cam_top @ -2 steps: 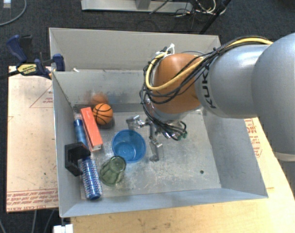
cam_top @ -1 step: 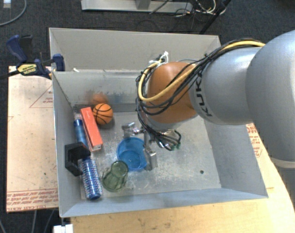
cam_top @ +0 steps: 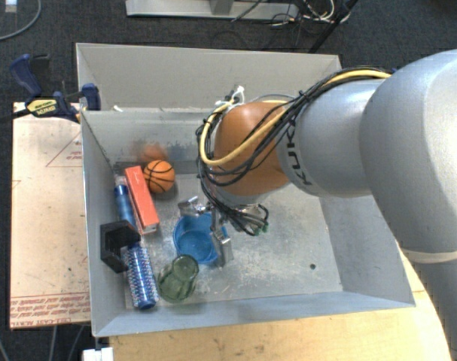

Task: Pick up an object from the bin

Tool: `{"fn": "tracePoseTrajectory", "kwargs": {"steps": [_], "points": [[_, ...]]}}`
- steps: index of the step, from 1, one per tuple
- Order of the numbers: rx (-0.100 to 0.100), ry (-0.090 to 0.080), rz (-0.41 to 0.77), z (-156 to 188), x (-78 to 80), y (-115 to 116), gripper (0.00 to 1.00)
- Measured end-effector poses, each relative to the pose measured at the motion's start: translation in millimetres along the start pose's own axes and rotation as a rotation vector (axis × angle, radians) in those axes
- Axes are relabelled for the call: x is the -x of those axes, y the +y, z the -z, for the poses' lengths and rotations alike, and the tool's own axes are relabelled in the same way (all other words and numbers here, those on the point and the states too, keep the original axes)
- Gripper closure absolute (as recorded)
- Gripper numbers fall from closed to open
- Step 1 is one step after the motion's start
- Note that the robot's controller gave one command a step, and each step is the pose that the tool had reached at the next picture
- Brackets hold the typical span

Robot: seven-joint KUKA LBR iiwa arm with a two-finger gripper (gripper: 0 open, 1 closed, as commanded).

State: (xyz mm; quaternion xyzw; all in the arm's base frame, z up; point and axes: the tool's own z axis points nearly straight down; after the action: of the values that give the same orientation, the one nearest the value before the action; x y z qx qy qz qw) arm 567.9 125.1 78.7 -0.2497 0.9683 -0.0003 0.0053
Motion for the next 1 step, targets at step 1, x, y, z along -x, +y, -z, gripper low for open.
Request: {"fn": "tracePoseTrajectory", "kwargs": {"steps": [1], "points": [[0.000,-0.002,0.001,0.1,0.4,0.3,1.00]]}}
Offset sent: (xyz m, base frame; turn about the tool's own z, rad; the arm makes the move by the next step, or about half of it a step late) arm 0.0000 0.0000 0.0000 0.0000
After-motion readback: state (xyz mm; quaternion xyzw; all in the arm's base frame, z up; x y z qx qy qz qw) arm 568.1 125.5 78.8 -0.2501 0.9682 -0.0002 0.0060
